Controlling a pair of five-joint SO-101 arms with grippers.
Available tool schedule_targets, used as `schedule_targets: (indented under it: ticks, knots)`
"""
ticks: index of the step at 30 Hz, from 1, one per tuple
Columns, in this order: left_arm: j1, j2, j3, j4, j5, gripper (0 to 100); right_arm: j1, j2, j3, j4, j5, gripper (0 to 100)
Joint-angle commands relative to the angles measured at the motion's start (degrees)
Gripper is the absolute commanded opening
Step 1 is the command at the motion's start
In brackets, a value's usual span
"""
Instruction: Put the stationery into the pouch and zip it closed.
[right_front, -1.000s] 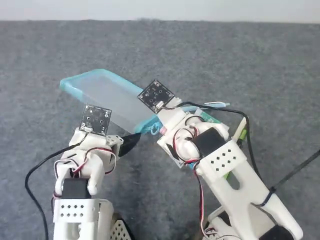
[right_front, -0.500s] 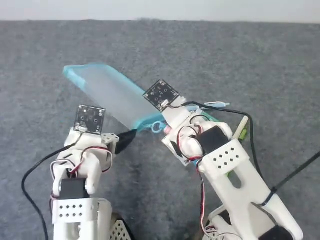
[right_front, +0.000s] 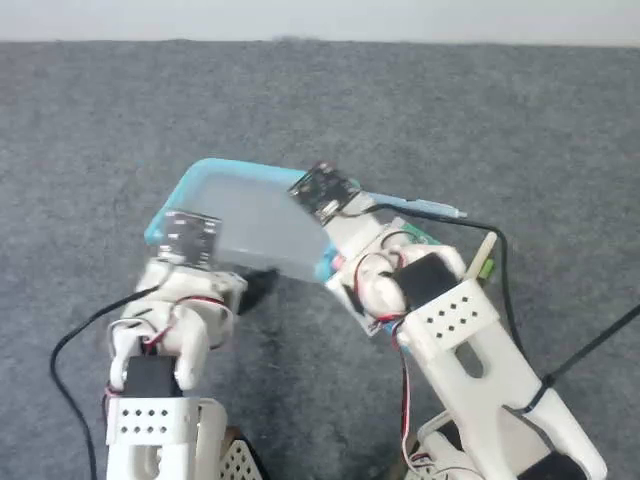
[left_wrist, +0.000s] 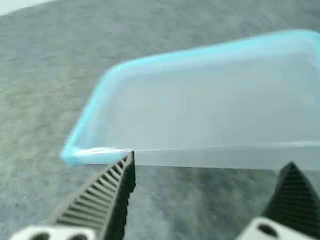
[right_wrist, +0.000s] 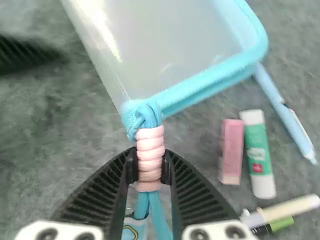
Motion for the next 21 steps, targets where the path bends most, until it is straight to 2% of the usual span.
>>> schedule_targets:
  ticks: [1,4,9,15,21]
  knots:
    - [8.6,-5.7,-4.8,8.1,0.0,42,-3.9,-1.0,-4.7,0.7,0.3,0.6]
    - [11.5,-13.9,-4.0,12.8,-0.3,44,-6.0,-1.0,-7.5,2.5,0.3,0.6]
    - [11.8,-23.6,0.8,13.3,-3.2,44,-8.7,-1.0,-9.3,4.5,-0.1,0.6]
    - [8.6,-20.5,1.9,10.5,-3.4,44,-11.1,-1.0,-9.7,6.7,0.0,0.6]
    - [3.3,-11.8,3.8,2.2,-5.6,44,-6.2,-1.1,-9.7,7.0,1.8,0.6]
